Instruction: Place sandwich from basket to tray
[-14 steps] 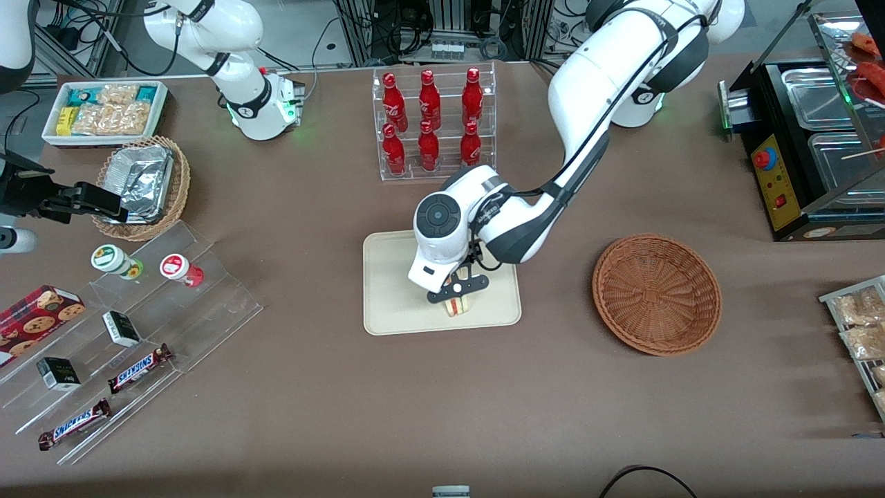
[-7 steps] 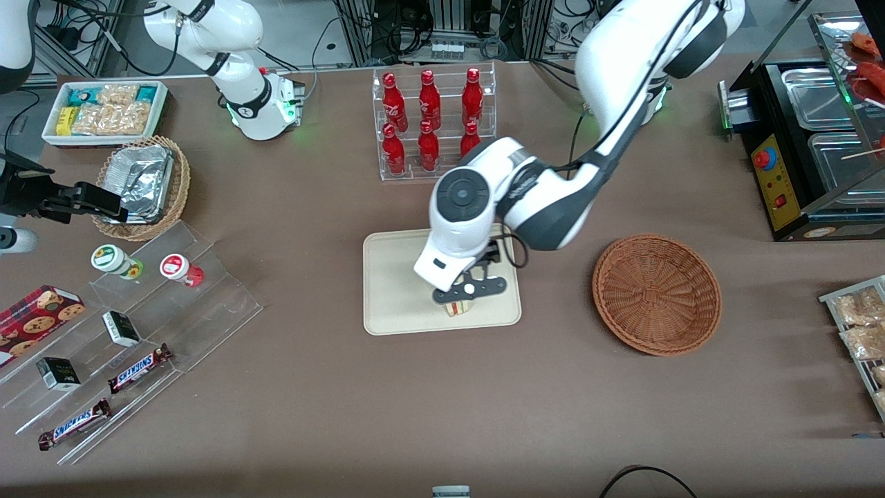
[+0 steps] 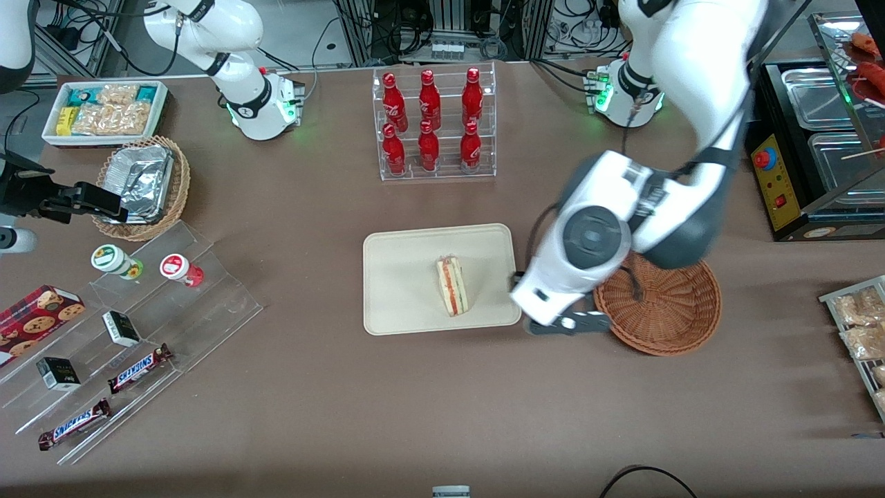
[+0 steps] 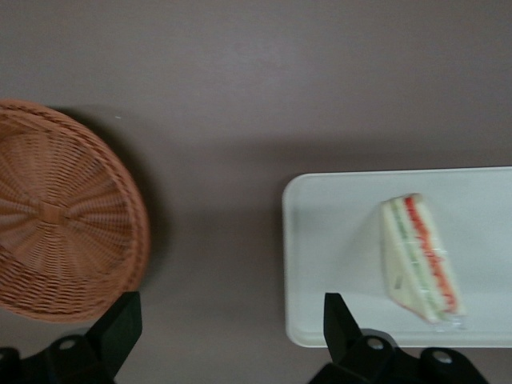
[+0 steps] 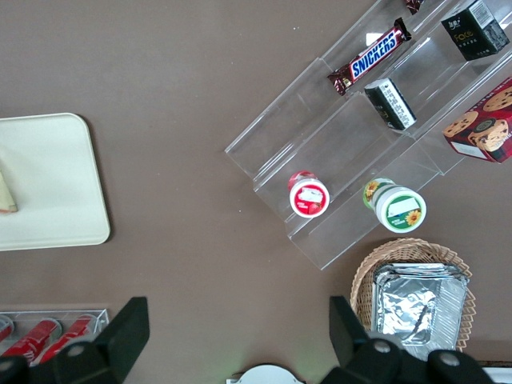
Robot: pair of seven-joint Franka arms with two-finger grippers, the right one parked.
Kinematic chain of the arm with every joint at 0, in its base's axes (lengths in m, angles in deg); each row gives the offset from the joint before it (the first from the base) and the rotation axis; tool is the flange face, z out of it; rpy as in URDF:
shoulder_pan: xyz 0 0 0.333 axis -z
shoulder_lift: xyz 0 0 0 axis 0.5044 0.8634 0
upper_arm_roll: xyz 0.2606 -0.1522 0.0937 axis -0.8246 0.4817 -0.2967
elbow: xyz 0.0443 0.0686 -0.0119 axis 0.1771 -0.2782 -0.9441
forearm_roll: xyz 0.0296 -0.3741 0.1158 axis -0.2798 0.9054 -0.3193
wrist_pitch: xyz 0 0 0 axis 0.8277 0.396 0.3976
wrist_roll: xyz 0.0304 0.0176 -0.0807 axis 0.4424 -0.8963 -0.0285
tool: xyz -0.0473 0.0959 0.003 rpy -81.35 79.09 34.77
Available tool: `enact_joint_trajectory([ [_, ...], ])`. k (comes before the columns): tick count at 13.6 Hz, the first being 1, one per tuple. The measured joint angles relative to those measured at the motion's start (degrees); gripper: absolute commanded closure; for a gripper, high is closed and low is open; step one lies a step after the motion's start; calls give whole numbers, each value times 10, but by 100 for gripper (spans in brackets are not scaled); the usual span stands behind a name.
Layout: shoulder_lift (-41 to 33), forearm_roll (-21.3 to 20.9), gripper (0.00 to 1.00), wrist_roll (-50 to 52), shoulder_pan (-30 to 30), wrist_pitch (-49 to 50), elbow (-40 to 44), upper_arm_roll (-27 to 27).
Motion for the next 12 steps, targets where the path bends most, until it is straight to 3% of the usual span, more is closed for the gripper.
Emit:
enact_joint_trajectory([
  [6,-86,11,0,-134,-101,1,-96,0],
  [12,-191,26,0,-165,-158,2,-199,0],
])
